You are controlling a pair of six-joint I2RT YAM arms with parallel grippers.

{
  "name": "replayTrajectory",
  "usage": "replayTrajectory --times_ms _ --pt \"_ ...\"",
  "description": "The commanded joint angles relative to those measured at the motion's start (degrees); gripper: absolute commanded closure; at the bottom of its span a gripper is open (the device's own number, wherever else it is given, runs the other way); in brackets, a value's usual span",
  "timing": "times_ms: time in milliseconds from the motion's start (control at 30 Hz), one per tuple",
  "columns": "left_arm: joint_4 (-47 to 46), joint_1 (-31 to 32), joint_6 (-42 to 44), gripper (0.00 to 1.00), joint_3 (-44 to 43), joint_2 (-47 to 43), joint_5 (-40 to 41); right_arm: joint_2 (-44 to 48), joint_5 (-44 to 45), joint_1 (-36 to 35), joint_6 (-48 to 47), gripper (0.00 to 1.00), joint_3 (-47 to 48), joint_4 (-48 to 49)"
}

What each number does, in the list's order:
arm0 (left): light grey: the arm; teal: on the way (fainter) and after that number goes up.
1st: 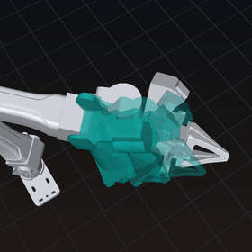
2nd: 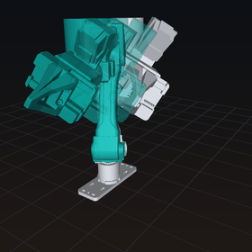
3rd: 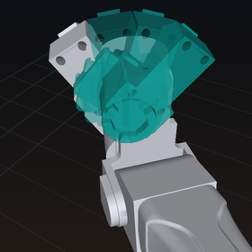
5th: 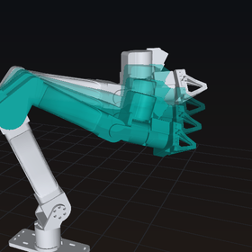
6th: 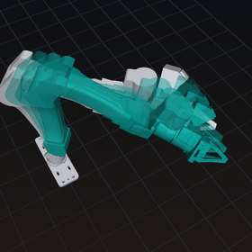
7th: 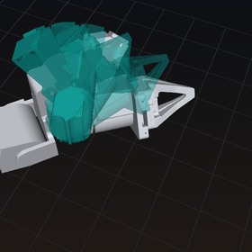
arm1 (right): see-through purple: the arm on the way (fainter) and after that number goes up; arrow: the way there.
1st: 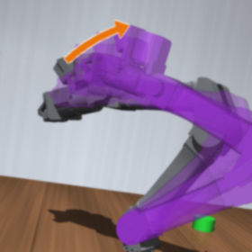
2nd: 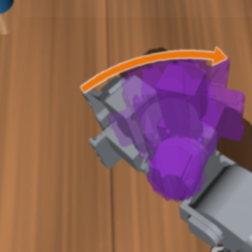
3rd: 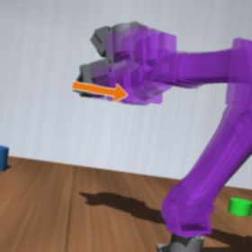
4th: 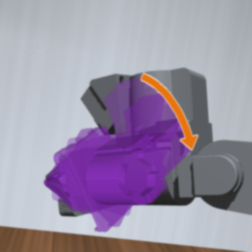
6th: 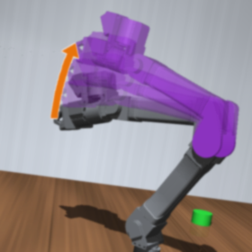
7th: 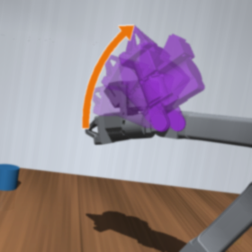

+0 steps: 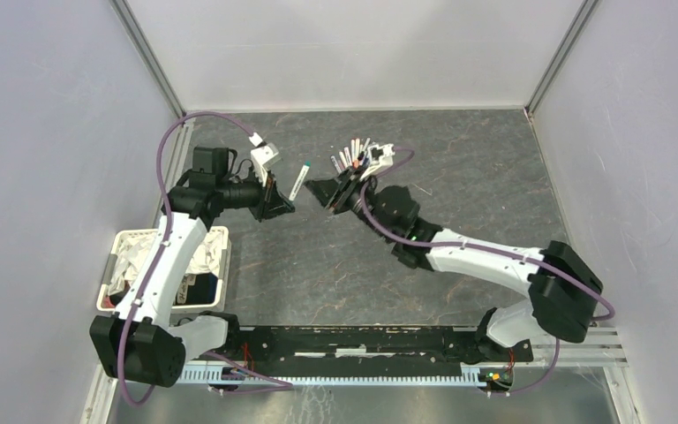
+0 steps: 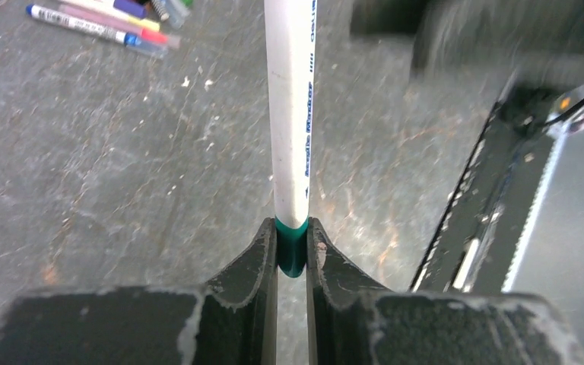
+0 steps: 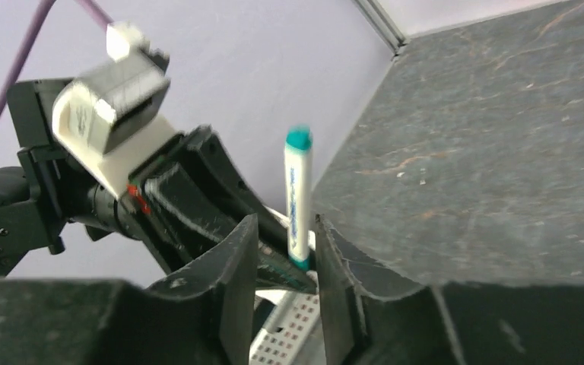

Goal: Open the pen caps
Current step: Pick up the pen from the center of the board.

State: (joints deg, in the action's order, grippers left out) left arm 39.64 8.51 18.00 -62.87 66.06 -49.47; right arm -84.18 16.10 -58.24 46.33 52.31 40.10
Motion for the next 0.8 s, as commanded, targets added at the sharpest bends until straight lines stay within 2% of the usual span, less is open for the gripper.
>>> replayTrajectory --times_ms 0,133,267,367,467,600,767 --pt "7.4 1.2 16.1 0.98 1.7 -1.6 8.2 5.6 -22.9 9.3 0.1 0.55 3.6 -12.9" --pt "14.7 4.4 26.7 0.98 2.0 -1.7 11.8 7.1 -35.4 12.7 -7.5 0.42 7.6 -25.1" --pt "17.1 7.0 31.7 0.98 3.3 -3.1 13.7 6.0 -44.6 13.8 -13.5 0.33 12.5 -36.0" --pt "17.7 8.2 35.1 0.98 4.0 -5.3 15.0 5.2 -50.8 14.3 -15.9 0.25 14.2 -39.8" --pt "19.7 9.4 38.9 0.98 3.8 -6.5 15.6 4.8 -53.5 14.3 -18.5 0.21 15.4 -44.6" --pt "22.2 10.9 40.8 0.98 2.7 -6.6 16.1 3.9 -57.7 14.3 -20.1 0.17 16.6 -46.2" --pt "24.6 12.0 42.9 0.98 1.1 -7.1 16.7 0.3 -60.1 14.3 -20.6 0.17 19.0 -48.1"
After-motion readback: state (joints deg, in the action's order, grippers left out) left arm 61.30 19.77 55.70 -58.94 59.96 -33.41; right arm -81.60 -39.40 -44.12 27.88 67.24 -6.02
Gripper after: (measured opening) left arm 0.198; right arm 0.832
